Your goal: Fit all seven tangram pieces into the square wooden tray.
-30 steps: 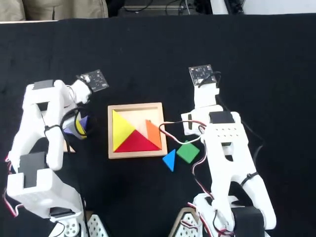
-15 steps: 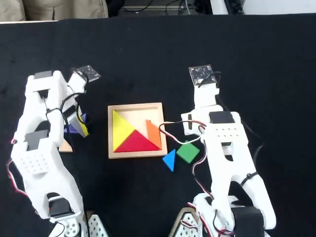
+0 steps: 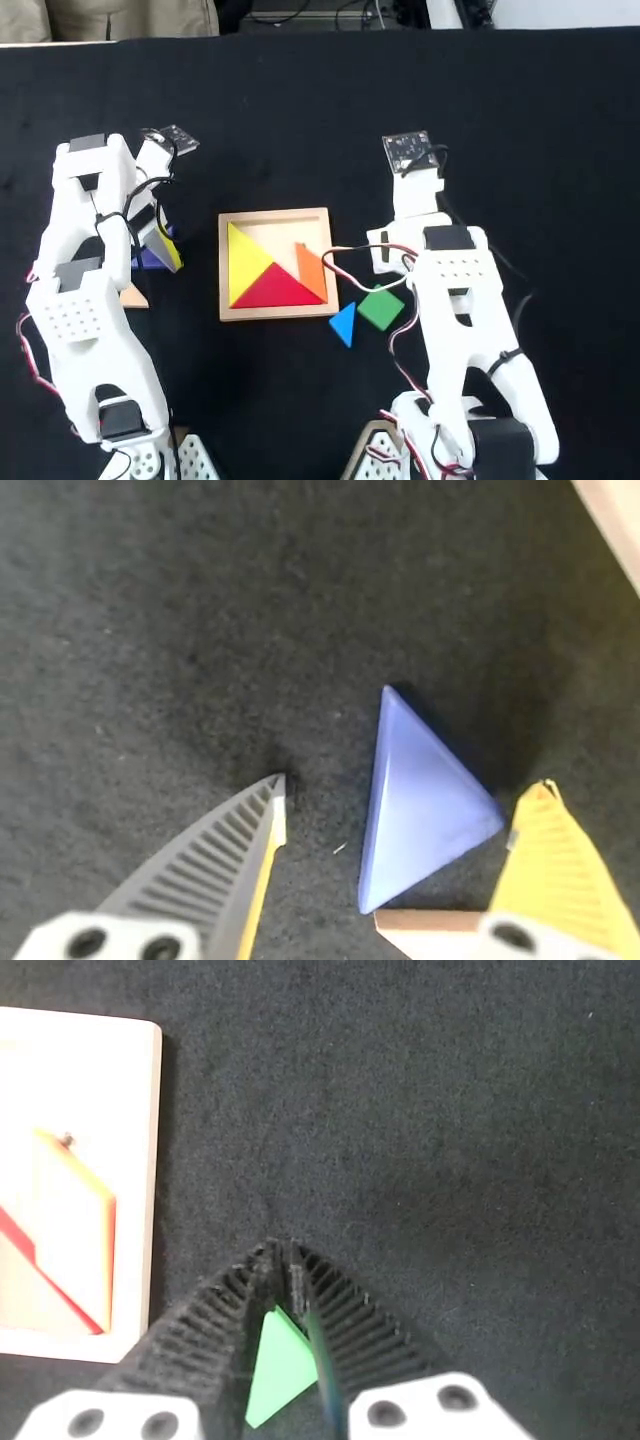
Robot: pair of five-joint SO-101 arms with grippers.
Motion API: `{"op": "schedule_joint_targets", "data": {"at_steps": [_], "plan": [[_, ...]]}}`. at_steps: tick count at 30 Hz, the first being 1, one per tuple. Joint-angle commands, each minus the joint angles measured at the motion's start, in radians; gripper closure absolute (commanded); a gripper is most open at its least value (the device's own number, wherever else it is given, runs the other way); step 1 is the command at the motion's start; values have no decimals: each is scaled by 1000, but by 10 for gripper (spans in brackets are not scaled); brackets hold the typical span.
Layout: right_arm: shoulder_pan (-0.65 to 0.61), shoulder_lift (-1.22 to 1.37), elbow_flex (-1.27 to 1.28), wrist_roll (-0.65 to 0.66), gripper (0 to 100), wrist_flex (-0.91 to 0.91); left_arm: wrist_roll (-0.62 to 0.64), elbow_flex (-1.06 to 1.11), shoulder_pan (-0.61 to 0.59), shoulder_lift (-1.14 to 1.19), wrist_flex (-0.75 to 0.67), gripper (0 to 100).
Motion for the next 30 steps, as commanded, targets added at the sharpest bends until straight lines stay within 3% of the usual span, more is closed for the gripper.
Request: {"op": "schedule_joint_targets", "data": {"at_steps": [1, 18, 27, 30], "plan": [[9, -33, -5, 2, 987, -15, 9, 21, 10, -8, -78, 650], [9, -33, 4, 2, 987, -23, -55, 39, -5, -35, -130, 651], [9, -33, 25, 2, 987, -58, -51, 39, -1, -35, -127, 762], [9, -33, 25, 2, 987, -58, 5, 28, 1, -46, -101, 773]]}}
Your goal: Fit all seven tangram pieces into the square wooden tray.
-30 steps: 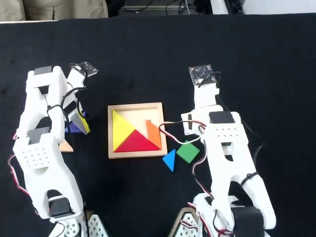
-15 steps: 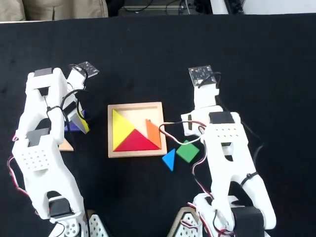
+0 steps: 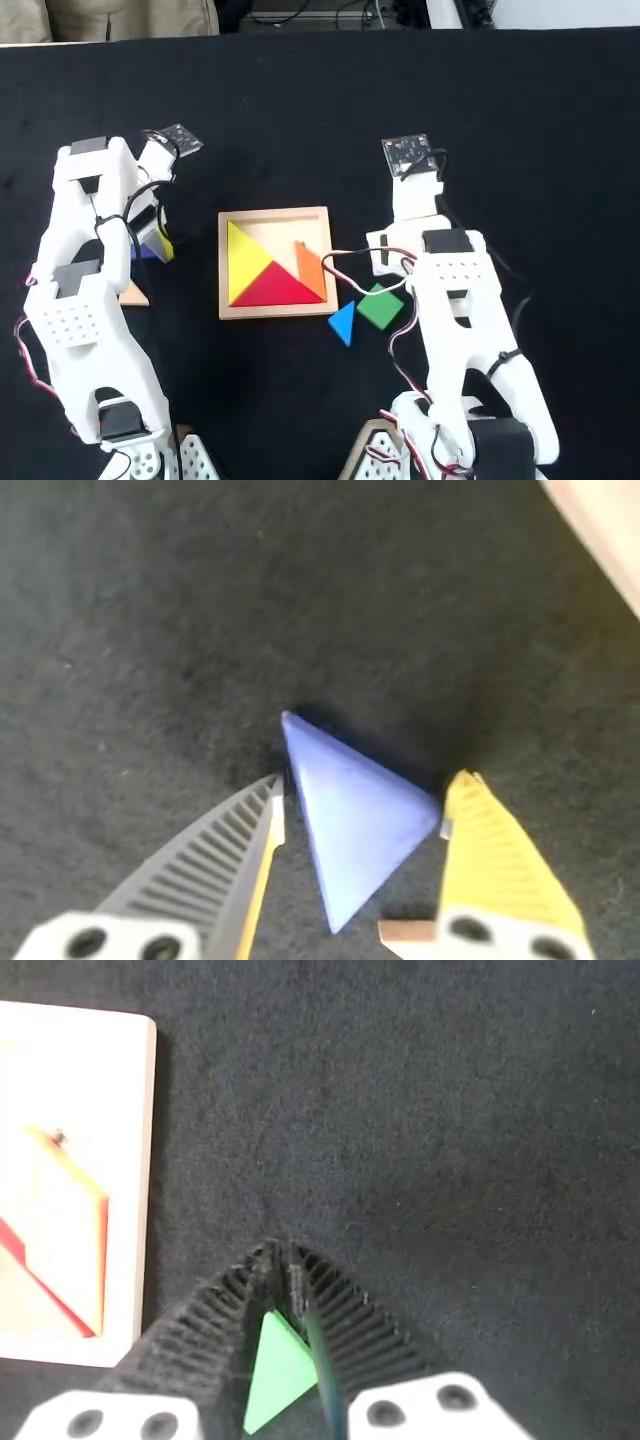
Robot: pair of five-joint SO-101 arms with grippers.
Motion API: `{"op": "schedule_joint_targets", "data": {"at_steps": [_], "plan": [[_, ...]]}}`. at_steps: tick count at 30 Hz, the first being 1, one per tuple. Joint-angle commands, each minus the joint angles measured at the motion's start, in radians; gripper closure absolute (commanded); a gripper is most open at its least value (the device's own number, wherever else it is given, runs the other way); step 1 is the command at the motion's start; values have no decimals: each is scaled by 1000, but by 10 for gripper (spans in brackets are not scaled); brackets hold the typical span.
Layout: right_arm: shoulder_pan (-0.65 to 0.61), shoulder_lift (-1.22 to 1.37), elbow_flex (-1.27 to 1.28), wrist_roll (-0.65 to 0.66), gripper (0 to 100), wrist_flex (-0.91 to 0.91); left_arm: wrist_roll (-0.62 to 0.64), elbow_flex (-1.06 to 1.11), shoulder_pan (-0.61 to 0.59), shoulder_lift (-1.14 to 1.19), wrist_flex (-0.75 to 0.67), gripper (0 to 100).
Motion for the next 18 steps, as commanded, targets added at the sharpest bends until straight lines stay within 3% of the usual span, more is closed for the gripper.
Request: {"op": "schedule_joint_targets", "data": {"at_steps": [1, 7, 10, 18], "plan": [[8, -33, -8, 2, 987, -15, 66, -24, 4, -20, -15, 774], [8, -33, -10, 2, 987, -15, 181, -104, 70, -94, 195, 776], [8, -35, -12, 2, 987, -15, 311, -147, 124, -186, 307, 776], [80, -42, -16, -3, 987, -15, 1037, -254, 354, -427, 512, 776]]}}
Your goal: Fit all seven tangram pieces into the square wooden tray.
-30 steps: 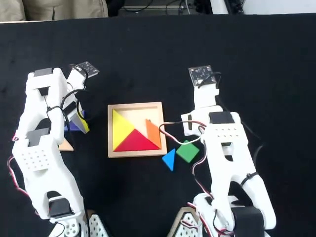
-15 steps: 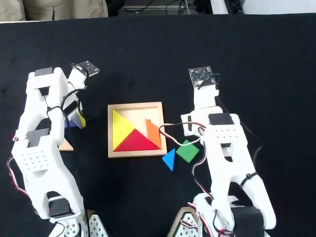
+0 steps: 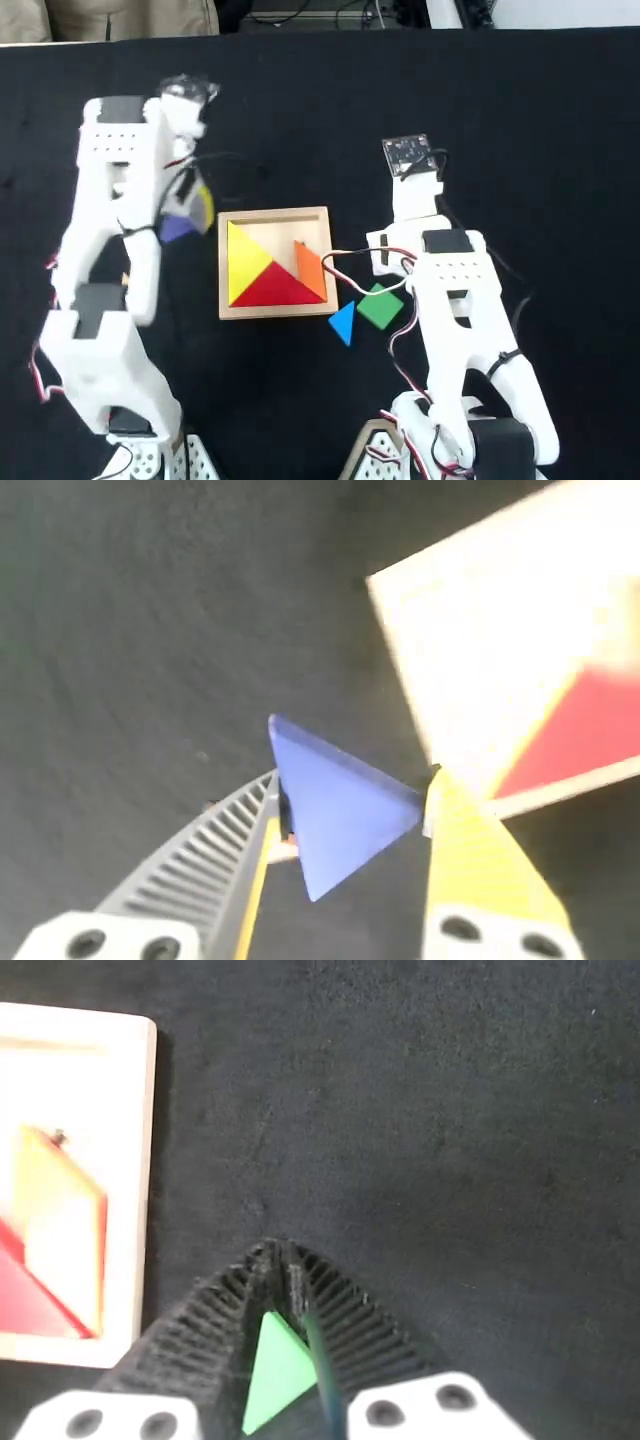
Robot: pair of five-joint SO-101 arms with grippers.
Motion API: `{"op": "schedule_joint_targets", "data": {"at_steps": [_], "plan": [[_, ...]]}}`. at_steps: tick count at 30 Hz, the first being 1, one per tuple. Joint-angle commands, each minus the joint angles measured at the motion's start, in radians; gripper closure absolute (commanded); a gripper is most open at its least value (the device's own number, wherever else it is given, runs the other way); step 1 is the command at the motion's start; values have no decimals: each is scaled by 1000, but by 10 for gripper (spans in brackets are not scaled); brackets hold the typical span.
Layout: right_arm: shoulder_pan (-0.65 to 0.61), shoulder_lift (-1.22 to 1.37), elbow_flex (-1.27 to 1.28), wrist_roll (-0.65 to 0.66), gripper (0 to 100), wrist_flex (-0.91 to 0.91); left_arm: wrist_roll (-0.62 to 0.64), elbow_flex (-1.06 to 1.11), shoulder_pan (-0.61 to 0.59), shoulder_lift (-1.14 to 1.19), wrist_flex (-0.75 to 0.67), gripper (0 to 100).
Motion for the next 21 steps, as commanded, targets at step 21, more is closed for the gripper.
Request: {"op": "schedule_joint_targets", "data": {"at_steps": [21], "plan": [[292, -35, -33, -107, 987, -80, 1145, -39, 484, 164, -199, 777]]}}
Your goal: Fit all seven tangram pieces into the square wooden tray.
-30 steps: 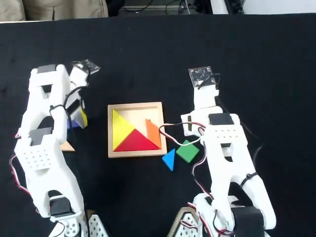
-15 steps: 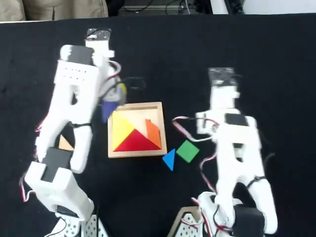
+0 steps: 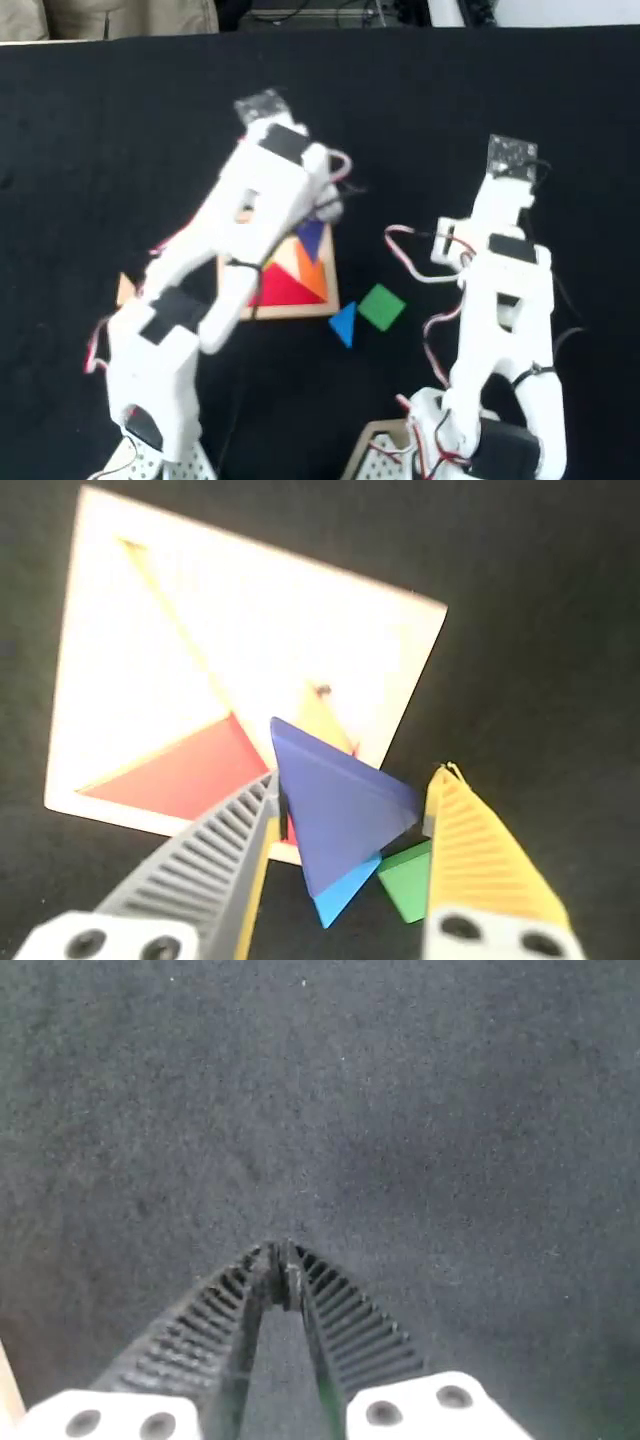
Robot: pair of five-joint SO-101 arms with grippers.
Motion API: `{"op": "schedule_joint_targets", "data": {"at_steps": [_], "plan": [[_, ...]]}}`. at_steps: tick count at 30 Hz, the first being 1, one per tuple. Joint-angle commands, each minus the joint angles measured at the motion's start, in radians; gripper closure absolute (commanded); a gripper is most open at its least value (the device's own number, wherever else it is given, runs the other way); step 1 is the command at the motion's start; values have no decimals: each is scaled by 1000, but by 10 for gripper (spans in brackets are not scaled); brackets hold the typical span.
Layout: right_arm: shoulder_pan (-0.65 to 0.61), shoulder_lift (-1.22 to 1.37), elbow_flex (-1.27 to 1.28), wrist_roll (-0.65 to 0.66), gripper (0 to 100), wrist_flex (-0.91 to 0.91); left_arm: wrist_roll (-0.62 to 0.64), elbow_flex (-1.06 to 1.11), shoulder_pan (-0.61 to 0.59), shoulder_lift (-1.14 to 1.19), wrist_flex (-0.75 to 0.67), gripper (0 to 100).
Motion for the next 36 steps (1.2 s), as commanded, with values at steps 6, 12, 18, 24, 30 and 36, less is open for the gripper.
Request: {"op": "schedule_joint_targets", "data": {"at_steps": [6, 12, 18, 24, 30, 36], "plan": [[-17, -35, -31, -6, 987, -18, 195, -73, -71, 86, -40, 775], [-18, -35, -31, -5, 987, -18, 302, -128, -73, 163, -40, 773], [-20, -35, -33, -5, 987, -18, 341, -259, -74, 245, -41, 773], [-20, -35, -31, -5, 987, -18, 336, -361, -77, 359, -32, 771], [-63, -35, -28, 28, 987, -18, 298, -392, -73, 379, 64, 584], [-63, -35, -28, 29, 987, -18, 299, -510, -71, 387, 226, 365]]}}
